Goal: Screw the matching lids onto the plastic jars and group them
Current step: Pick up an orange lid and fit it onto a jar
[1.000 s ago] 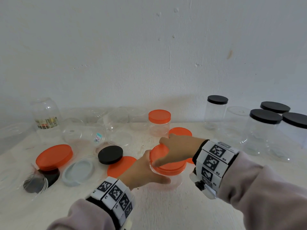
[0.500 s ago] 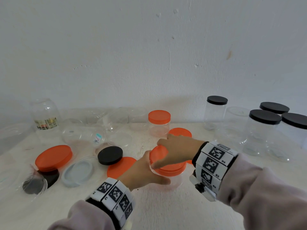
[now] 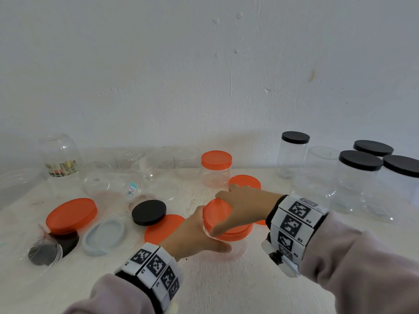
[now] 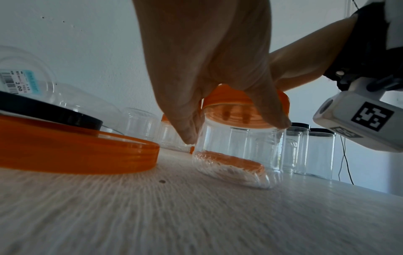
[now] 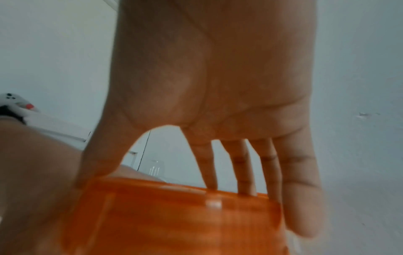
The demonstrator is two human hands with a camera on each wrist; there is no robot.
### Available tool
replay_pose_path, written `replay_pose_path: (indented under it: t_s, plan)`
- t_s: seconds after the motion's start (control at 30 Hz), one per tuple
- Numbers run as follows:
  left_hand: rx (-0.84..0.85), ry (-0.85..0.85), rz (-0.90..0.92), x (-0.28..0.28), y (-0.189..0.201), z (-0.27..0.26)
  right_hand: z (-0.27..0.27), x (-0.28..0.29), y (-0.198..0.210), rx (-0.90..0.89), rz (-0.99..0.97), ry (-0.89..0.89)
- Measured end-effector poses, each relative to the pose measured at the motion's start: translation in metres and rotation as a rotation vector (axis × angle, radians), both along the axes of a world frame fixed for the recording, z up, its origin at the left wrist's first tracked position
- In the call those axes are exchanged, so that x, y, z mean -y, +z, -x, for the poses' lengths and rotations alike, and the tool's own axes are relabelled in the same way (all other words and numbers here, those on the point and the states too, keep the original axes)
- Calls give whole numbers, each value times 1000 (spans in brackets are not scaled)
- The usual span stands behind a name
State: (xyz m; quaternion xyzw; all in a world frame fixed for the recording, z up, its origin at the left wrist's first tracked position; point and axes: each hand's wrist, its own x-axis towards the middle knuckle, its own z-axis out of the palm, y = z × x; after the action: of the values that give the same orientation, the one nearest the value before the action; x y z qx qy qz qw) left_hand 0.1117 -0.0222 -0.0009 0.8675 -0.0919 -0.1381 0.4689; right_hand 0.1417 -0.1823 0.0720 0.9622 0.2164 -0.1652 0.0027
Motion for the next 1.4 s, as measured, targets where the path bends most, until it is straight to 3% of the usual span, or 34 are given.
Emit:
replay_pose_path:
  t_s: [0.1, 0.3, 0.57, 0.77, 1.0, 1.2, 1.4]
  plan:
    - [-5, 11, -6, 0, 0, 1, 3, 0, -4, 33, -12, -40]
    - [-11, 4, -19, 2, 1, 0, 0, 7, 12, -146, -59, 63]
    - [-13, 20, 3, 1, 0, 0, 2, -1, -3, 12, 18, -25]
    - [-18, 7, -10, 3, 1, 0, -4, 5, 13, -164, 21, 95]
    - [-25, 9, -10, 2, 1, 0, -2, 1, 3, -52, 36, 25]
    - [-18, 9, -28, 3, 1, 0, -3, 4, 9, -109, 48, 82]
    - [-3, 18, -48, 3, -2, -2, -1, 8, 1, -49, -11, 77]
